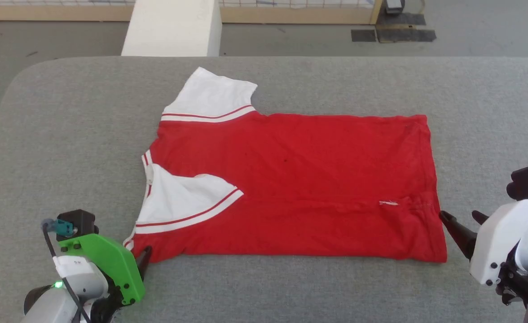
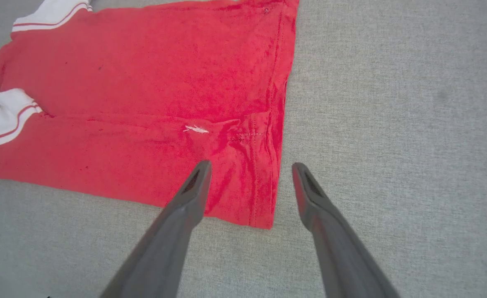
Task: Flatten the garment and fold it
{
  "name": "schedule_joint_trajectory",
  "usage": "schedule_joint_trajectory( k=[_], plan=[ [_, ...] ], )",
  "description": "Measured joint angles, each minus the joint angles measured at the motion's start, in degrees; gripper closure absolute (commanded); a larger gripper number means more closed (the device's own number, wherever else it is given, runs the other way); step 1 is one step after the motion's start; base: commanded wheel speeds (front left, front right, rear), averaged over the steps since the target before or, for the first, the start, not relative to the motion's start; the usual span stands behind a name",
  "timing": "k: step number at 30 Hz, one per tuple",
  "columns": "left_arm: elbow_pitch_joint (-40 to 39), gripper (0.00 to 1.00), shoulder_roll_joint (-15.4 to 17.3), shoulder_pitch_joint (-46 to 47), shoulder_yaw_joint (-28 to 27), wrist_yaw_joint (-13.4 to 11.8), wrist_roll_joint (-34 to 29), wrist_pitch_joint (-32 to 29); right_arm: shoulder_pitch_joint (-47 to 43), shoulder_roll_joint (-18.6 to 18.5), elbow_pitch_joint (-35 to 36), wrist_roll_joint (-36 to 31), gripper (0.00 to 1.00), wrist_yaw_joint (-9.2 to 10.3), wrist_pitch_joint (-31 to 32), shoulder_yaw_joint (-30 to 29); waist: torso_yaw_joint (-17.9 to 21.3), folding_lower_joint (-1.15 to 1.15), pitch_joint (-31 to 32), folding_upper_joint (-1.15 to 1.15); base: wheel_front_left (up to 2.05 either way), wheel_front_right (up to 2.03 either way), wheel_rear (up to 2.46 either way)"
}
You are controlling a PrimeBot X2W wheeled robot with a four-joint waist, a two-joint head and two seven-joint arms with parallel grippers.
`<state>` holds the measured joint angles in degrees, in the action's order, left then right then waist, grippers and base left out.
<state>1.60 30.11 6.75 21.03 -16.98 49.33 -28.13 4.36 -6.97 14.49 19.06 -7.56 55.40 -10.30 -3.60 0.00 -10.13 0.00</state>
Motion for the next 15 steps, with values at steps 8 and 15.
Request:
schedule_joint_trajectory(
  k=[8, 15],
  plan=[
    [7.00, 0.81, -0.19, 2.85, 0.36, 1.23, 1.55, -2.37, -0.04, 0.42, 0.76, -0.65, 0.00, 0.00, 0.45, 0.32, 2.16, 0.00, -1.78, 0.00, 0.00, 0.00, 0.00],
    [5.83, 1.00, 0.04, 1.68, -1.97, 1.64, 4.14, -1.45, -1.98, -1.66, 1.99, -4.52, 0.00, 0.00, 1.55, 2.61, 2.70, 0.00, -2.36, 0.00, 0.00, 0.00, 0.00]
  ],
)
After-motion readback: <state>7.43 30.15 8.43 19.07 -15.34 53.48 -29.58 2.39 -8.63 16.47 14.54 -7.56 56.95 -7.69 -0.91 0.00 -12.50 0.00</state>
